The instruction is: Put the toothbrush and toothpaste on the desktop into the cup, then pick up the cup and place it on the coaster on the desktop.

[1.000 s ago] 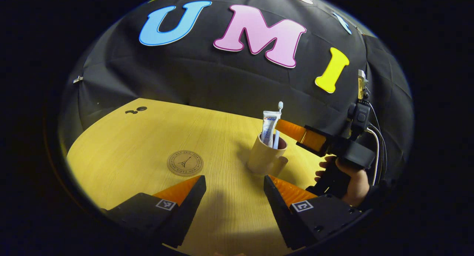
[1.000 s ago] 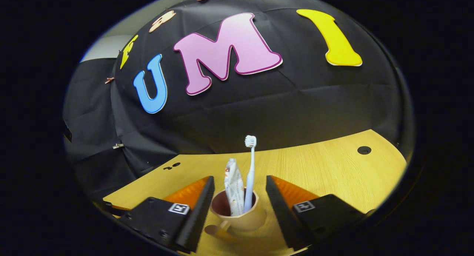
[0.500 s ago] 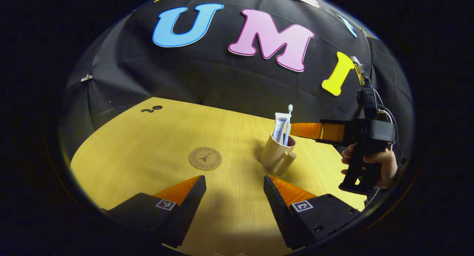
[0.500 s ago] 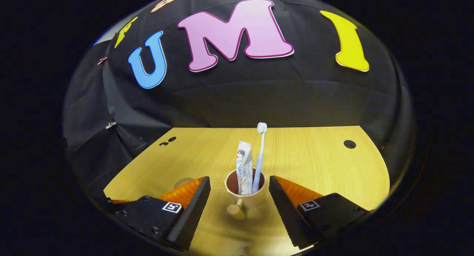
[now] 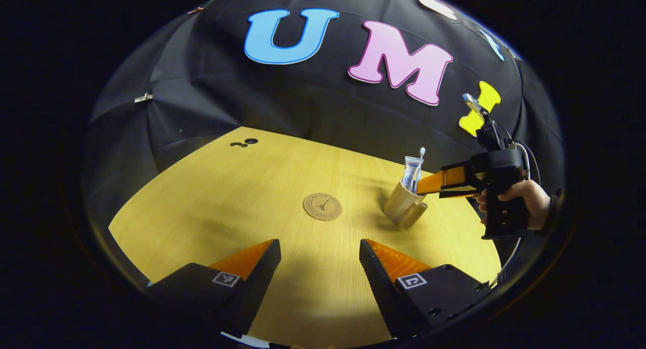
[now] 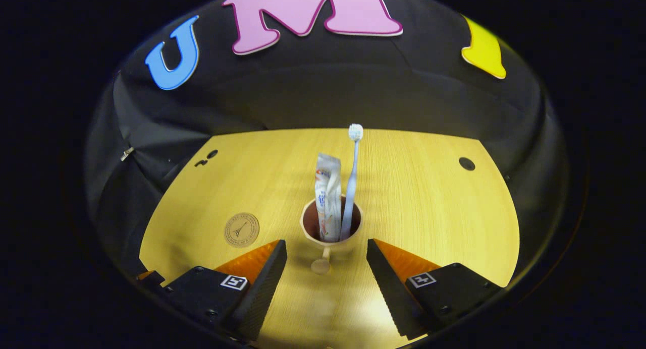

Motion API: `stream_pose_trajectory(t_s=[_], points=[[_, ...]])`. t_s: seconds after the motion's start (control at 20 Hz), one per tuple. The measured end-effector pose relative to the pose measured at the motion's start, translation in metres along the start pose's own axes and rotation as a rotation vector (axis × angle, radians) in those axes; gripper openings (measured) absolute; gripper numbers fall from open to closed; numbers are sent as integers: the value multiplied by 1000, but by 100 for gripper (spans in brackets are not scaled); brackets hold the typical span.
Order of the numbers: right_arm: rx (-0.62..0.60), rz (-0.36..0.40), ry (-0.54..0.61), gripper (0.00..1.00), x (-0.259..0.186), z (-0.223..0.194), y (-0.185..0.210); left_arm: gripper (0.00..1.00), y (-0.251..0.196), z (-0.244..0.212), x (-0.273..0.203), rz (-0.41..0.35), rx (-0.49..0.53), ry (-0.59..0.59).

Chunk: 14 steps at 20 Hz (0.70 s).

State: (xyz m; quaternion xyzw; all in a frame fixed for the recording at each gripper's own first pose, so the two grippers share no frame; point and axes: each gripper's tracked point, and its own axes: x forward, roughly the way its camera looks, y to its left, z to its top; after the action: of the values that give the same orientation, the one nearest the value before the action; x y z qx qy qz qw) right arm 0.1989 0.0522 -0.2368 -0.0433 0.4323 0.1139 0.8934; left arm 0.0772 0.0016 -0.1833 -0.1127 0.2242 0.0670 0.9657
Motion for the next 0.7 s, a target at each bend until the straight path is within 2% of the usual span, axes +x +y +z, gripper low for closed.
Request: stream_pose_trajectory(t_s=[0.2, 0.45, 0.7], points=[[39, -45, 126, 98, 19, -23, -4, 98, 8, 5, -4, 0, -11, 13], [89, -77, 226, 98, 40, -33, -5, 97, 16, 2, -3, -14, -17, 50], [57, -116, 289, 97, 56, -38, -11, 97, 29, 0, -1, 4, -42, 87]])
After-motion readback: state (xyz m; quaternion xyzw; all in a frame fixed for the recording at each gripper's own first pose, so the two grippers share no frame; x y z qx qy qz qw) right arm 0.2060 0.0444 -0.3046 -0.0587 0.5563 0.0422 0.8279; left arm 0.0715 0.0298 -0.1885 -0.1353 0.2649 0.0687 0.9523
